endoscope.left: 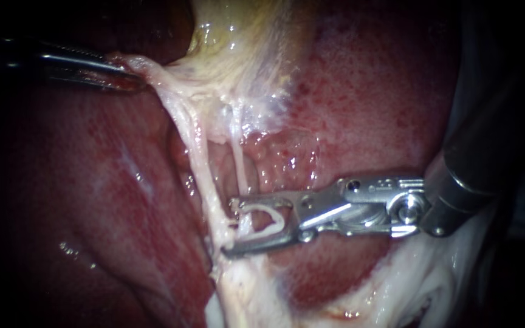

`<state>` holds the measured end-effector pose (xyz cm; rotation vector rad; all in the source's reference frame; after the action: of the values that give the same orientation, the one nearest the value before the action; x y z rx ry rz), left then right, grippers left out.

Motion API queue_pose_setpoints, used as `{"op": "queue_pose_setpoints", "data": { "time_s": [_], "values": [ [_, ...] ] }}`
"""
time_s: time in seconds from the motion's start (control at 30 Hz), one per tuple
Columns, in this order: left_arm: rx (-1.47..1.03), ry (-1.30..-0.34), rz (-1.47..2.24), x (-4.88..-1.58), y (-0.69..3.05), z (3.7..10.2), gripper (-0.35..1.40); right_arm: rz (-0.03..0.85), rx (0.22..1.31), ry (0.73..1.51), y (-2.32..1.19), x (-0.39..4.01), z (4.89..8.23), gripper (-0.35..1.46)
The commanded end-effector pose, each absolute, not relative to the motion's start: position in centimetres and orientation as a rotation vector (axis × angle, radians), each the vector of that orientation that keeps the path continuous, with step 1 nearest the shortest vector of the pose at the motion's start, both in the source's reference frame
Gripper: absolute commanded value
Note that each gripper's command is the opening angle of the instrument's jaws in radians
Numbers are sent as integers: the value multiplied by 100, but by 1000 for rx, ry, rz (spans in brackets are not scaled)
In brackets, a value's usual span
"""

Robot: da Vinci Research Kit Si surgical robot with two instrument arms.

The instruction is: Clipping first clip left tube

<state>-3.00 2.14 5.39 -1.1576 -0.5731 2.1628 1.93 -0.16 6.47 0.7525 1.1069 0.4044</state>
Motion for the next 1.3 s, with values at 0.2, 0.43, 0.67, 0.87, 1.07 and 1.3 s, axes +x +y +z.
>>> {"op": "queue_pose_setpoints", "data": {
  "time_s": [0.2, 0.43, 0.67, 0.87, 1.07, 1.3],
  "values": [
    [-1157, -573, 2163, -301, 214, 538, -35, 407, 751, 1112, -18, 205, 645, 48],
    [-1157, -572, 2162, -302, 213, 537, -35, 396, 772, 1135, -23, 227, 637, 48],
    [-1156, -571, 2161, -304, 213, 537, -35, 362, 824, 1154, -29, 245, 635, 48],
    [-1156, -571, 2161, -304, 213, 537, -35, 338, 865, 1180, -38, 250, 620, 48],
    [-1156, -571, 2162, -304, 213, 537, -35, 325, 889, 1220, -49, 257, 595, 48],
    [-1156, -571, 2162, -304, 213, 537, -35, 319, 911, 1245, -44, 259, 578, 45]
  ]
}}
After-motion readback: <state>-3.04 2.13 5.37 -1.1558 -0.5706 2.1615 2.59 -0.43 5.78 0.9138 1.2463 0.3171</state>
